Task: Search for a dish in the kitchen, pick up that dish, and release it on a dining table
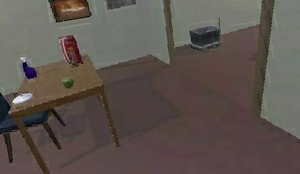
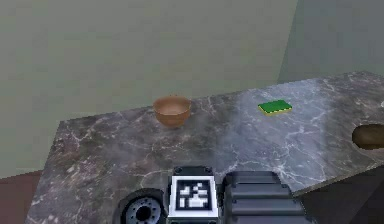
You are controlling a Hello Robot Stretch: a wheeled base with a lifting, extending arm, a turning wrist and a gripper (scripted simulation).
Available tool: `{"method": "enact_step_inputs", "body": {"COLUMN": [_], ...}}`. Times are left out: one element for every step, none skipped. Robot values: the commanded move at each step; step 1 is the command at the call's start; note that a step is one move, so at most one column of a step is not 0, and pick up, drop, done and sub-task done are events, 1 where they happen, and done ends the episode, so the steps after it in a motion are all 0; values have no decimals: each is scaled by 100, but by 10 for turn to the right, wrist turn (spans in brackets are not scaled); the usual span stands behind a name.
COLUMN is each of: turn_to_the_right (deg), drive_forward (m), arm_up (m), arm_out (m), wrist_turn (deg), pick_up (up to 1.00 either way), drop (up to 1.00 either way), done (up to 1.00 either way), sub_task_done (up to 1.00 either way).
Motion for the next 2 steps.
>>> {"method": "enact_step_inputs", "body": {"turn_to_the_right": [0,0], "drive_forward": [0,0], "arm_up": [0,0], "arm_out": [36,0], "wrist_turn": [0,450], "pick_up": [0,0], "drop": [0,0], "done": [0,0], "sub_task_done": [0,0]}}
